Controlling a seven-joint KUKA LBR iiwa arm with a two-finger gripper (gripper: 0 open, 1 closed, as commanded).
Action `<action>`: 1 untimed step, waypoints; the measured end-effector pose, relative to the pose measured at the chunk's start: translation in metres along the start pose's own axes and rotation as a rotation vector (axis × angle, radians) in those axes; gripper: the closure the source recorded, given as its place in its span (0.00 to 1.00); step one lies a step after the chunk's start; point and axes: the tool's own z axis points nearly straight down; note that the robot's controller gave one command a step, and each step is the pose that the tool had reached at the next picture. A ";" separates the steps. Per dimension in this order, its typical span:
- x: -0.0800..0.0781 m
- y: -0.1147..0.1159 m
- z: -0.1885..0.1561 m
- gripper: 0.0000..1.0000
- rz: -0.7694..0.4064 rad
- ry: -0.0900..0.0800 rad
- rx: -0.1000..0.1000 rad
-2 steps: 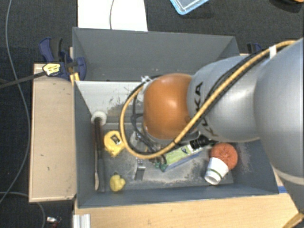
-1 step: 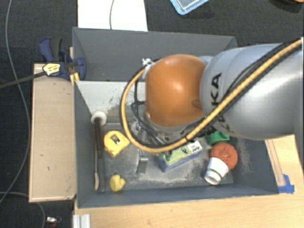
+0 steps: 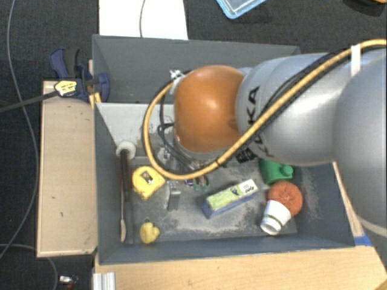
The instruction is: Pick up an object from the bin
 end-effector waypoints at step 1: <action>0.009 -0.026 0.026 0.00 -0.040 0.006 -0.002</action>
Offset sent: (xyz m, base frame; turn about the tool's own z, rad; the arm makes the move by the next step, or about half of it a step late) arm -0.0120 -0.0499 0.0389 -0.2109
